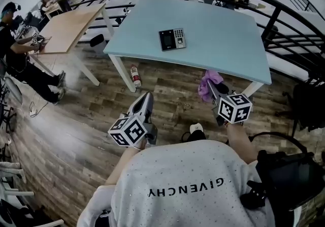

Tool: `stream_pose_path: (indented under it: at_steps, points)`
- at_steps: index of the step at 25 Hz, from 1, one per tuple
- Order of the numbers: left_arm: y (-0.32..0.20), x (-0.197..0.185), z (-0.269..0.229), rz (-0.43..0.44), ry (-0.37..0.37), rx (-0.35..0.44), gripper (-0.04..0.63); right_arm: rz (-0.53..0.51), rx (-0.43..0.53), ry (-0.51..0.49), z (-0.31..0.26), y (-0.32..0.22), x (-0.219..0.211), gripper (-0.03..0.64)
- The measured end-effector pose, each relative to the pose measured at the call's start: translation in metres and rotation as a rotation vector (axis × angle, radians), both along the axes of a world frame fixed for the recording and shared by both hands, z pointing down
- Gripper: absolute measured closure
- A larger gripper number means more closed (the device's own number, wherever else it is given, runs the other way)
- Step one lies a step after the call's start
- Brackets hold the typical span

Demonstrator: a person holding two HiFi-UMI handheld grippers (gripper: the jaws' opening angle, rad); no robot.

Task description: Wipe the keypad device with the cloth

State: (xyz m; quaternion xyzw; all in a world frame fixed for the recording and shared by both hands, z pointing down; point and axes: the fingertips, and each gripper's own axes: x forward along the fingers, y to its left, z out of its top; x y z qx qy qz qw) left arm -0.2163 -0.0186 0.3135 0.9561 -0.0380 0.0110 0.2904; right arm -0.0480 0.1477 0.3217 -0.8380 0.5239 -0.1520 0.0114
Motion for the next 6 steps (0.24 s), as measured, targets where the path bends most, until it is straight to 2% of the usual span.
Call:
stream_pose_path:
  at_steps: [6]
  points:
    - [0.0034, 0.0059, -0.0008, 0.006, 0.005, -0.002, 0.589, 0.008, -0.015, 0.002, 0.0006, 0.0059, 0.0073, 0.592]
